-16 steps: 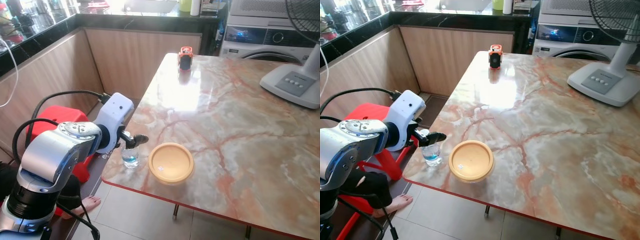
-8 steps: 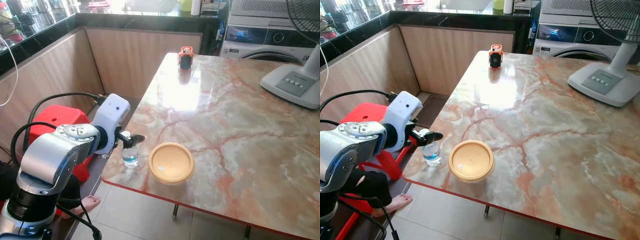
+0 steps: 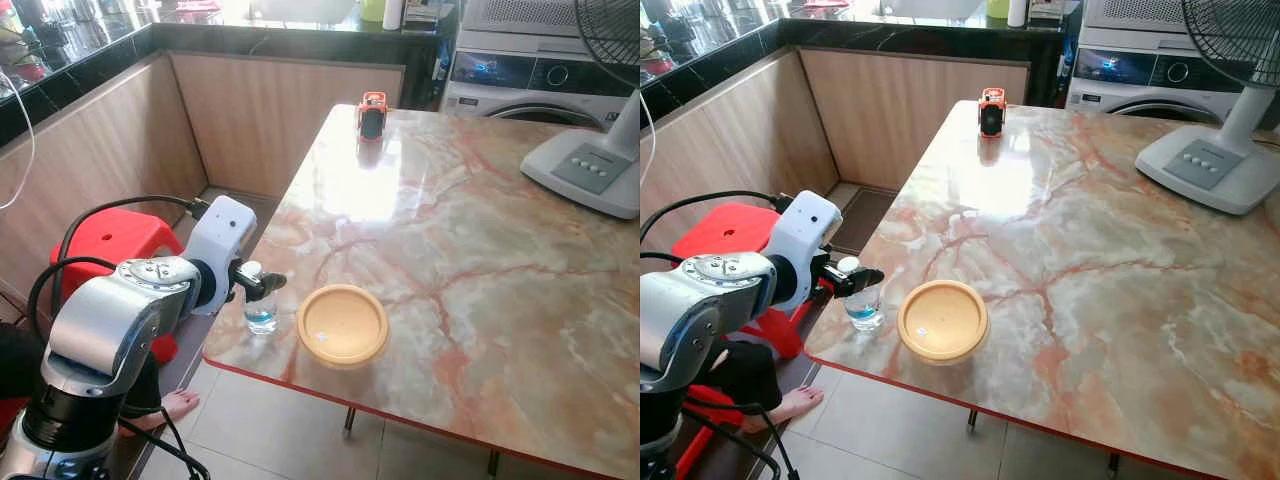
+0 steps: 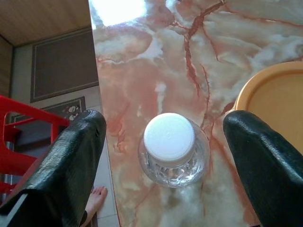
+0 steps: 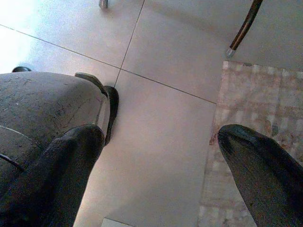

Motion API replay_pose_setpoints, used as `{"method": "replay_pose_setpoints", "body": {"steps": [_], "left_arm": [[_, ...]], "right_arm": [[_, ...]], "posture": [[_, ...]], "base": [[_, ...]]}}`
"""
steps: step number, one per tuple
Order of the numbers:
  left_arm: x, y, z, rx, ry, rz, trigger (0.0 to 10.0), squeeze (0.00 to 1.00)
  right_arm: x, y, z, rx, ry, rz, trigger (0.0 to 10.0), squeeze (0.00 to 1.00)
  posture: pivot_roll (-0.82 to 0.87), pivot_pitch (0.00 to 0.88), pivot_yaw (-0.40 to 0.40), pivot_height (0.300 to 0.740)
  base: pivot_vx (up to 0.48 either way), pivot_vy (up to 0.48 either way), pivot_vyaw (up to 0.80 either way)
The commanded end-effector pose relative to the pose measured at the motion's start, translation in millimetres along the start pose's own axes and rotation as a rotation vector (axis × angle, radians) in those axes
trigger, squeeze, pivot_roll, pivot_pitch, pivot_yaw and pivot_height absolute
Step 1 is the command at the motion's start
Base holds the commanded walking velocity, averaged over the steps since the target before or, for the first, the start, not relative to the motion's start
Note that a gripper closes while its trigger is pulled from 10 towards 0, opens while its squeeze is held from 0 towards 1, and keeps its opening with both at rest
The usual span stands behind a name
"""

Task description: Restocking fridge

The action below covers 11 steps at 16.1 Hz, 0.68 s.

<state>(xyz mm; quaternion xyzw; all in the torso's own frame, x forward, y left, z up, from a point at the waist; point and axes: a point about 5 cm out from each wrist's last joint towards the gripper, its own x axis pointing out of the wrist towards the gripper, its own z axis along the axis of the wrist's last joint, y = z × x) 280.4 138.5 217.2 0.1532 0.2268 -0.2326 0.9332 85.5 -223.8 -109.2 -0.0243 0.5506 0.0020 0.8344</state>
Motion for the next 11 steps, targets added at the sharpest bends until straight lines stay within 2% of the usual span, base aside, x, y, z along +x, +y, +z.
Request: {"method": "replay_pose_setpoints", "body": {"steps": [1, 4, 5, 6, 7, 9, 11], "left_arm": [[-0.2, 5.2, -2.7, -0.015, 0.000, 0.026, 10.0, 0.00], [0.6, 5.1, -6.0, -0.018, 0.006, 0.027, 10.0, 0.00], [1.1, 3.8, -6.9, -0.022, 0.008, 0.024, 9.7, 0.00], [1.5, 2.9, -7.2, -0.025, 0.007, 0.021, 5.3, 0.00], [2.0, 2.6, -7.7, -0.029, 0.008, 0.022, 4.5, 0.00], [2.0, 2.8, -8.1, -0.029, 0.007, 0.023, 4.9, 0.00], [2.1, 3.1, -8.1, -0.029, 0.004, 0.025, 4.6, 0.00]], "right_arm": [[1.2, 6.0, 1.2, -0.012, 0.002, 0.029, 10.0, 0.00], [1.3, 5.7, 1.7, -0.011, 0.000, 0.027, 10.0, 0.00], [1.3, 5.6, 1.7, -0.012, 0.001, 0.026, 10.0, 0.00], [1.3, 5.5, 1.6, -0.012, 0.001, 0.025, 10.0, 0.00], [1.2, 5.3, 1.7, -0.016, 0.002, 0.026, 10.0, 0.00], [1.1, 5.1, 1.5, -0.017, 0.001, 0.026, 10.0, 0.00], [1.1, 5.2, 1.4, -0.019, 0.001, 0.025, 10.0, 0.00]], "posture": [[0.01, 0.008, 0.003, 0.740], [0.01, 0.011, 0.001, 0.740], [0.01, 0.011, 0.001, 0.740], [0.01, 0.012, 0.000, 0.740], [0.01, 0.014, 0.000, 0.740], [0.01, 0.013, 0.000, 0.740], [0.01, 0.015, 0.001, 0.740]], "base": [[0.000, 0.000, 0.00], [0.000, 0.000, 0.00], [0.000, 0.000, 0.00], [0.000, 0.000, 0.00], [0.000, 0.000, 0.00], [0.000, 0.000, 0.00], [0.000, 0.000, 0.00]]}}
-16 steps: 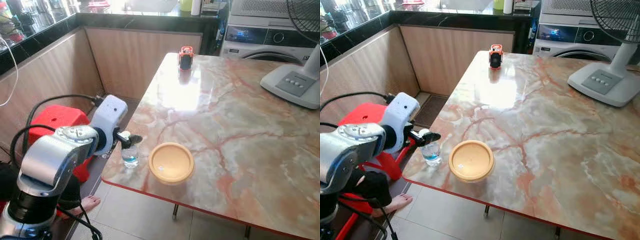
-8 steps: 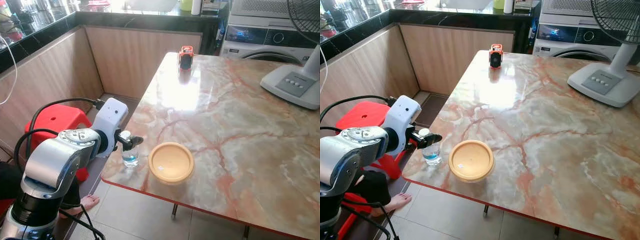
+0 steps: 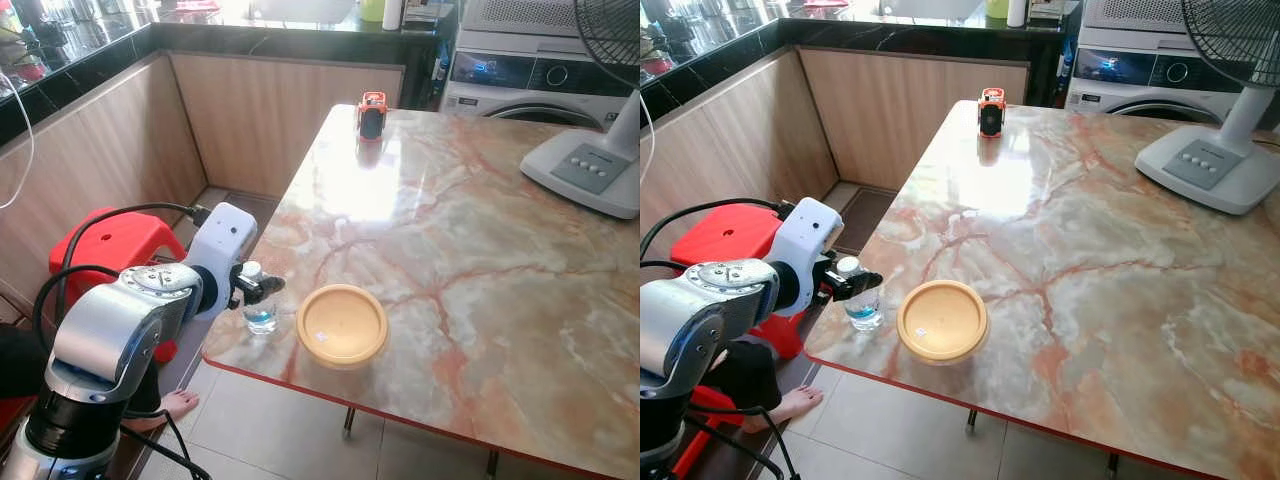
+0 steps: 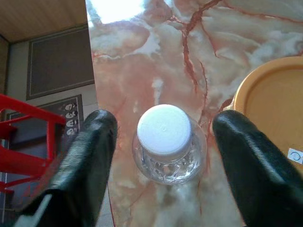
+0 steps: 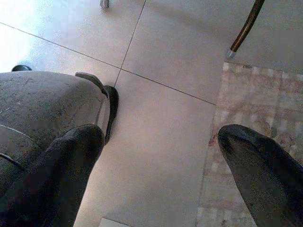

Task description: Restocking fridge

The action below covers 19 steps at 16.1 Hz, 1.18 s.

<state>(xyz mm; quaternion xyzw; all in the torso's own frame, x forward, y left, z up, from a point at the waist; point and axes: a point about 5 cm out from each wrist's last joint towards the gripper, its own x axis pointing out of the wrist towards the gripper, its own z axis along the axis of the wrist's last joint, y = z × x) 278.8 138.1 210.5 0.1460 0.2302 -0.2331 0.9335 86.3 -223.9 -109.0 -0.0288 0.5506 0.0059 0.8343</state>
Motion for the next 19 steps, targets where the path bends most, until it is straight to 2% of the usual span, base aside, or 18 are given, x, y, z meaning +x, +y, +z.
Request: {"method": "replay_pose_setpoints", "body": {"steps": [1, 12, 14, 15, 16, 17, 19], "left_arm": [[-0.1, 4.5, -1.5, -0.016, 0.000, 0.024, 4.7, 0.00], [0.1, 4.4, 0.1, -0.011, -0.006, 0.027, 4.6, 0.00], [0.2, 3.7, 0.1, -0.012, -0.005, 0.026, 3.6, 0.00], [0.2, 3.5, 0.0, -0.012, -0.005, 0.025, 3.6, 0.00], [0.3, 2.9, 0.0, -0.013, -0.005, 0.023, 0.7, 0.00], [0.2, 2.6, -0.1, -0.011, -0.005, 0.020, 0.0, 0.00], [0.3, 2.2, -0.7, -0.009, -0.003, 0.016, 0.0, 0.00]], "right_arm": [[1.0, 5.3, 0.7, -0.009, 0.001, 0.024, 10.0, 0.00], [0.9, 4.8, 0.6, -0.016, 0.002, 0.020, 10.0, 0.00], [0.9, 4.7, 0.8, -0.013, 0.001, 0.020, 10.0, 0.00], [0.9, 4.8, 0.8, -0.013, 0.000, 0.020, 10.0, 0.00], [0.9, 4.7, 0.9, -0.012, 0.000, 0.020, 10.0, 0.00], [1.0, 4.8, 1.0, -0.012, 0.000, 0.021, 10.0, 0.00], [1.0, 4.8, 1.1, -0.012, 0.000, 0.021, 10.0, 0.00]], "posture": [[0.01, 0.016, 0.000, 0.740], [0.01, 0.020, 0.000, 0.740], [0.01, 0.022, 0.000, 0.740], [0.01, 0.022, 0.000, 0.740], [0.01, 0.022, 0.000, 0.740], [0.01, 0.023, 0.000, 0.740], [0.01, 0.024, 0.000, 0.740]], "base": [[0.000, 0.000, 0.00], [0.000, 0.000, 0.00], [0.000, 0.000, 0.00], [0.000, 0.000, 0.00], [0.000, 0.000, 0.00], [0.000, 0.000, 0.00], [0.000, 0.000, 0.00]]}}
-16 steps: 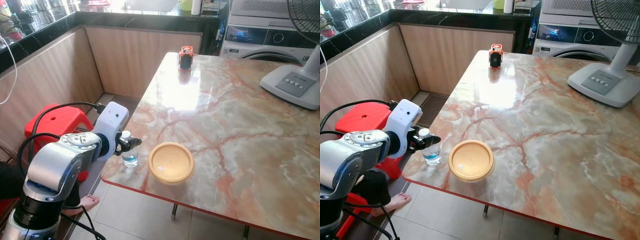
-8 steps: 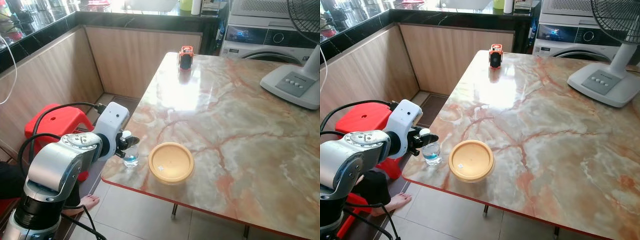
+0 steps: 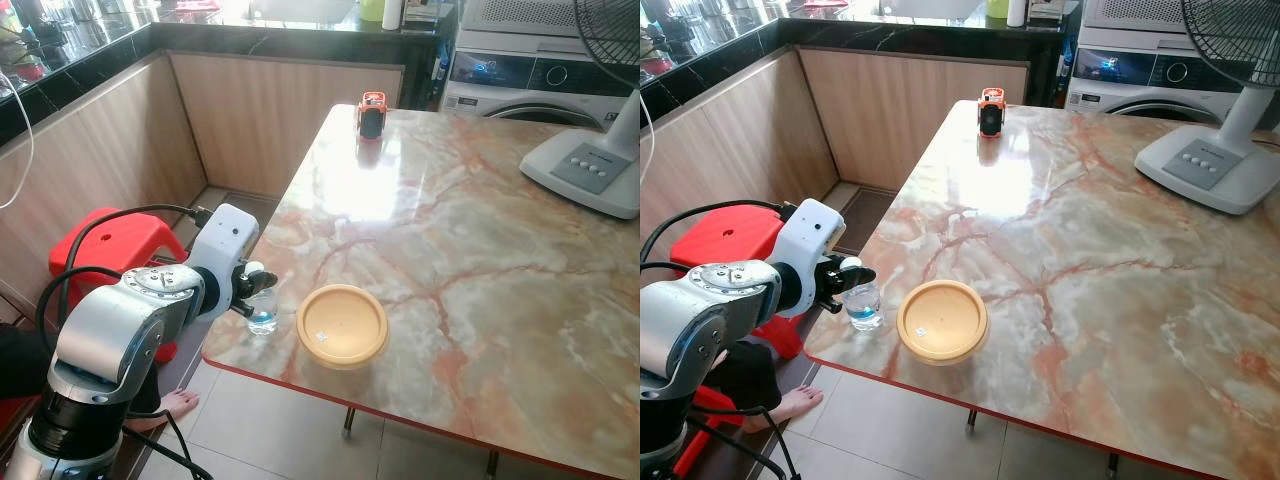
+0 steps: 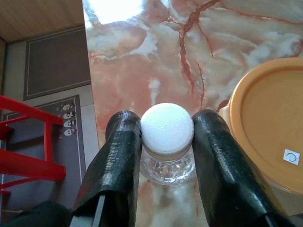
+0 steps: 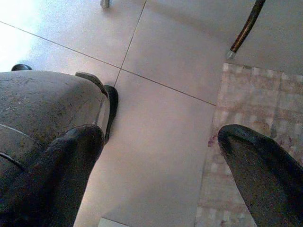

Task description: Restocking fridge

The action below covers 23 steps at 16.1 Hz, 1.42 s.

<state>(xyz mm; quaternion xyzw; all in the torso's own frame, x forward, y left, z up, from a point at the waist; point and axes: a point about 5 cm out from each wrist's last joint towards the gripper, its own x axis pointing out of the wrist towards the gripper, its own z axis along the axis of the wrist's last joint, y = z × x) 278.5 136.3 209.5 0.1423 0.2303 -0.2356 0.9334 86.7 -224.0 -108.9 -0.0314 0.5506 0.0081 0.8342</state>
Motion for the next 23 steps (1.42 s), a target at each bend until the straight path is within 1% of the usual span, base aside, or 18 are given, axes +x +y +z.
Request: {"method": "replay_pose_setpoints", "body": {"steps": [1, 4, 5, 6, 9, 10, 11, 12, 14, 15, 17, 18, 19, 20, 22, 23], "left_arm": [[-0.6, 3.2, -1.3, -0.002, 0.002, 0.017, 0.0, 0.00], [-0.4, 2.7, -2.1, -0.001, -0.003, 0.026, 0.0, 0.00], [0.0, 7.1, -1.1, -0.003, -0.027, 0.077, 0.0, 0.00], [0.3, 9.1, -0.2, 0.003, -0.038, 0.094, 0.0, 0.00], [-6.5, 31.9, 16.8, 0.054, -0.175, 0.292, 0.0, 0.00], [-12.7, 41.9, 26.1, 0.089, -0.257, 0.387, 5.5, 0.00], [-13.9, 43.2, 27.6, 0.084, -0.281, 0.408, 5.5, 0.00], [-10.5, 37.0, 28.1, 0.098, -0.319, 0.387, 10.0, 0.00], [-1.6, 25.5, 19.7, 0.090, -0.337, 0.379, 10.0, 0.00], [1.0, 20.8, 17.4, 0.095, -0.368, 0.394, 10.0, 0.00], [4.4, 16.4, 12.0, 0.071, -0.417, 0.427, 10.0, 0.00], [4.0, 17.2, 9.1, 0.048, -0.434, 0.458, 10.0, 0.00], [1.5, 20.7, 4.8, 0.006, -0.462, 0.520, 10.0, 0.00], [-4.1, 27.3, 3.8, -0.031, -0.492, 0.588, 10.0, 0.00], [-9.6, 34.7, 2.9, -0.060, -0.513, 0.646, 10.0, 0.00], [-11.6, 38.4, 0.3, -0.059, -0.543, 0.686, 10.0, 0.00]], "right_arm": [[0.9, 4.8, 0.9, -0.004, -0.001, 0.020, 10.0, 0.00], [0.9, 4.7, 0.6, -0.006, 0.000, 0.020, 10.0, 0.00], [0.8, 4.5, 0.4, -0.006, 0.001, 0.019, 10.0, 0.00], [0.8, 4.4, 0.4, -0.006, 0.001, 0.018, 10.0, 0.00], [0.7, 4.1, 0.1, -0.005, 0.000, 0.013, 10.0, 0.00], [0.6, 4.1, -0.2, -0.005, 0.001, 0.012, 10.0, 0.00], [0.6, 4.2, -0.4, -0.005, 0.001, 0.012, 10.0, 0.00], [0.6, 4.1, -0.6, -0.007, 0.002, 0.012, 10.0, 0.00], [0.5, 4.4, -1.0, -0.008, 0.003, 0.013, 10.0, 0.00], [0.5, 4.3, -1.1, -0.007, 0.003, 0.013, 10.0, 0.00], [0.4, 4.2, -1.2, -0.007, 0.003, 0.012, 10.0, 0.00], [0.4, 4.0, -1.1, -0.008, 0.003, 0.012, 10.0, 0.00], [0.3, 3.3, -1.3, -0.009, 0.004, 0.012, 10.0, 0.00], [0.2, 2.8, -1.3, -0.015, 0.005, 0.012, 10.0, 0.00], [0.1, 2.4, -1.3, -0.022, 0.007, 0.013, 10.0, 0.00], [0.0, 2.2, -1.4, -0.024, 0.006, 0.014, 10.0, 0.00]], "posture": [[0.01, 0.024, 0.000, 0.740], [0.01, 0.024, -0.001, 0.740], [0.00, 0.023, -0.002, 0.740], [0.00, 0.023, -0.002, 0.740], [0.01, 0.021, -0.002, 0.740], [0.01, 0.018, -0.001, 0.740], [0.01, 0.018, -0.001, 0.740], [0.01, 0.016, -0.002, 0.740], [0.00, 0.011, -0.002, 0.740], [0.00, 0.011, -0.002, 0.740], [0.00, 0.010, -0.003, 0.740], [0.00, 0.009, -0.008, 0.740], [-0.01, 0.003, -0.009, 0.740], [0.00, 0.000, -0.011, 0.740], [0.00, 0.000, -0.012, 0.740], [-0.01, 0.000, -0.010, 0.740]], "base": [[0.000, 0.000, 0.00], [0.000, 0.000, 0.00], [0.000, 0.000, 0.00], [0.000, 0.000, 0.00], [0.000, 0.000, 0.00], [0.000, 0.000, 0.00], [0.000, 0.000, 0.00], [0.000, 0.000, 0.00], [0.000, 0.000, 0.00], [0.000, 0.000, 0.00], [0.000, 0.000, 0.00], [0.000, 0.000, 0.00], [0.000, 0.000, 0.00], [0.000, 0.000, 0.00], [0.000, 0.000, 0.00], [0.000, 0.000, 0.00]]}}
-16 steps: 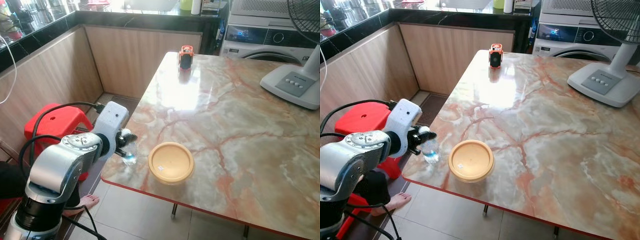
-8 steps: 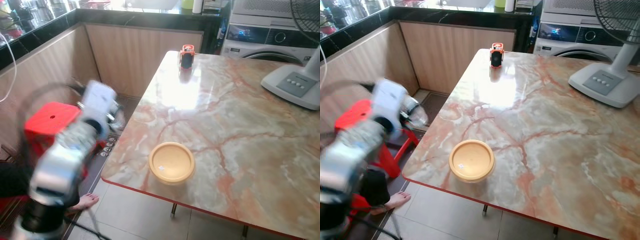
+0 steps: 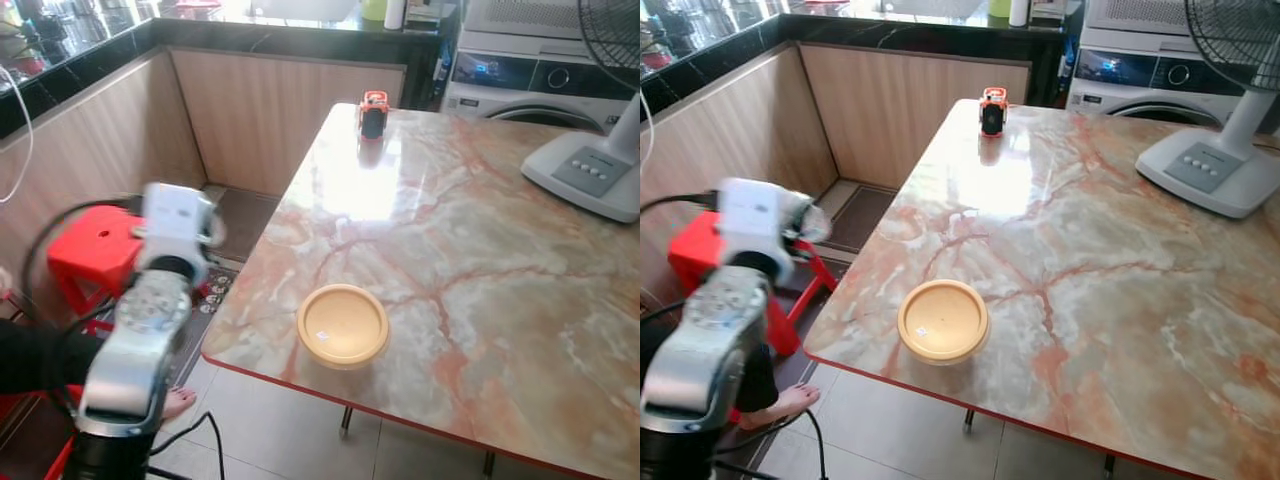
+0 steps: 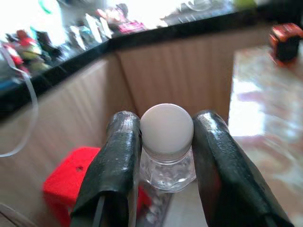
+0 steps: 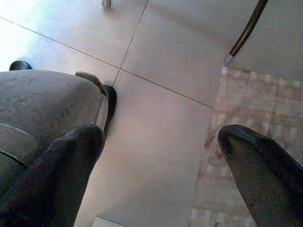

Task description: Restocking fridge

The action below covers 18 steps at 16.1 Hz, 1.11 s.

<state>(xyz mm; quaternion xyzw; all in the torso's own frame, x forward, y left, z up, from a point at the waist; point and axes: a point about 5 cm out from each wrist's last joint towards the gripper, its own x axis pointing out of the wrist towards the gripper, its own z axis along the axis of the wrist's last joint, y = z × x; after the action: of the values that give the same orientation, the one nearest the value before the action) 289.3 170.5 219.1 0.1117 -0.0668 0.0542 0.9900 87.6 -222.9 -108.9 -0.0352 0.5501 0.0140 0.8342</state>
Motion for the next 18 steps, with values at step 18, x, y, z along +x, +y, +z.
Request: {"method": "replay_pose_setpoints", "body": {"steps": [18], "left_arm": [[-9.5, -10.0, -29.3, 0.049, -0.101, 0.112, 10.0, 0.00]], "right_arm": [[-1.5, 0.8, -6.0, 0.029, -0.006, -0.006, 10.0, 0.00]], "posture": [[-0.02, 0.000, -0.001, 0.740]], "base": [[0.000, 0.098, 0.00]]}}
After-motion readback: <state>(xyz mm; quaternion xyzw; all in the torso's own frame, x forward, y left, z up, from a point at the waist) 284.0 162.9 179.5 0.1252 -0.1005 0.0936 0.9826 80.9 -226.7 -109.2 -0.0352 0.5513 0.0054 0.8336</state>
